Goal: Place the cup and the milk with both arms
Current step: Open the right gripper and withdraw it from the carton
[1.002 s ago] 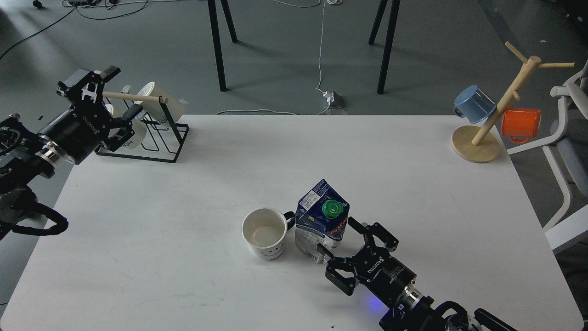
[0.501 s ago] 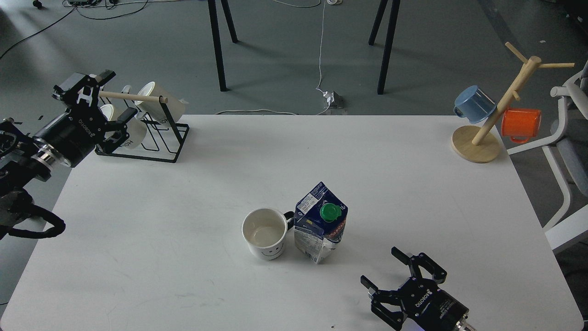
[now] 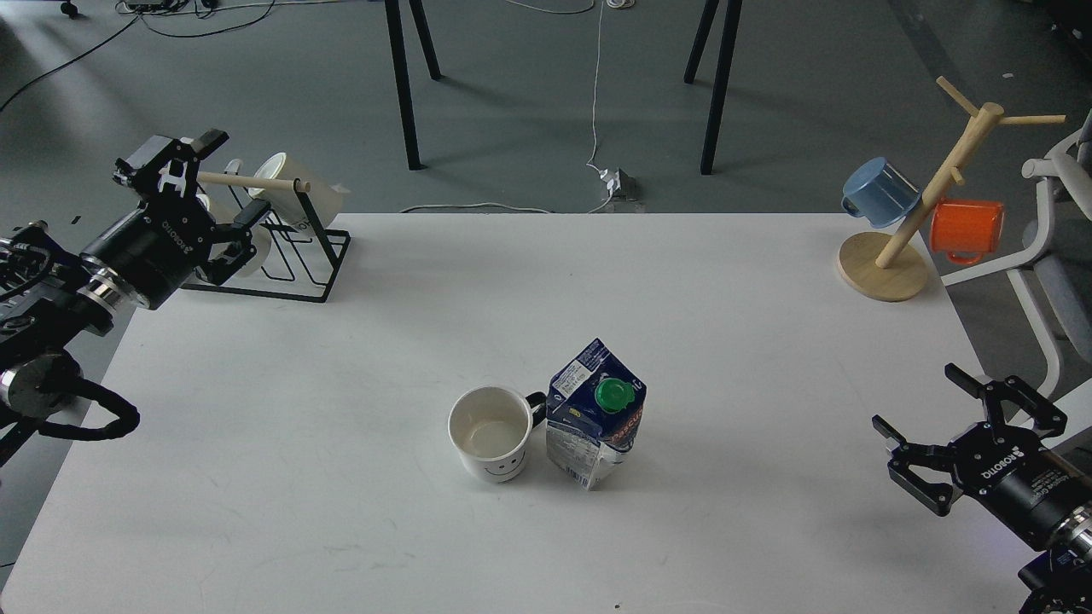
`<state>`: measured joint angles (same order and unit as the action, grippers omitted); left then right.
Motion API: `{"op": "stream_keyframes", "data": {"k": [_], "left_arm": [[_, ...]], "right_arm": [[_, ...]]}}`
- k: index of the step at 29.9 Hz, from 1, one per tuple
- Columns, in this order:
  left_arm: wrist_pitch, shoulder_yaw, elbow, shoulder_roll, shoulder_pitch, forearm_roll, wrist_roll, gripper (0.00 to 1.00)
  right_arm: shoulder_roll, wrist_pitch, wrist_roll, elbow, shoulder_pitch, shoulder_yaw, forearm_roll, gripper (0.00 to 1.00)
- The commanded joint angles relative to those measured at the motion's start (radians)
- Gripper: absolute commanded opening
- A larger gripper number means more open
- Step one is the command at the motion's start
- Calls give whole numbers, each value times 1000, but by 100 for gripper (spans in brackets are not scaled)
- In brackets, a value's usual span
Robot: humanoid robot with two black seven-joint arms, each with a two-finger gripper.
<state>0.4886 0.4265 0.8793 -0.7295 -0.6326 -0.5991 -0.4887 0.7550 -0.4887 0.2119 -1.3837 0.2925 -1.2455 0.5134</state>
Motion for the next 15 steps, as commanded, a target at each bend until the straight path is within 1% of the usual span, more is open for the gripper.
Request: {"op": "stream_keyframes", "data": {"k": [1, 6, 9, 12, 15], "left_arm": [[0, 0, 1, 18, -1, -1, 0, 95], [0, 2, 3, 12, -1, 2, 0, 95], [0, 0, 1, 5, -1, 2, 0, 95], [0, 0, 1, -5, -1, 4, 0, 95], [0, 0, 0, -16, 1, 7, 0, 94]], "right_arm": [[37, 0, -2, 5, -23, -21, 1, 97], [47, 0, -5, 6, -58, -83, 2, 97], [66, 0, -9, 8, -87, -89, 2, 98], [67, 0, -26, 9, -93, -91, 2, 98], [66, 0, -26, 11, -98, -91, 1, 98]]}}
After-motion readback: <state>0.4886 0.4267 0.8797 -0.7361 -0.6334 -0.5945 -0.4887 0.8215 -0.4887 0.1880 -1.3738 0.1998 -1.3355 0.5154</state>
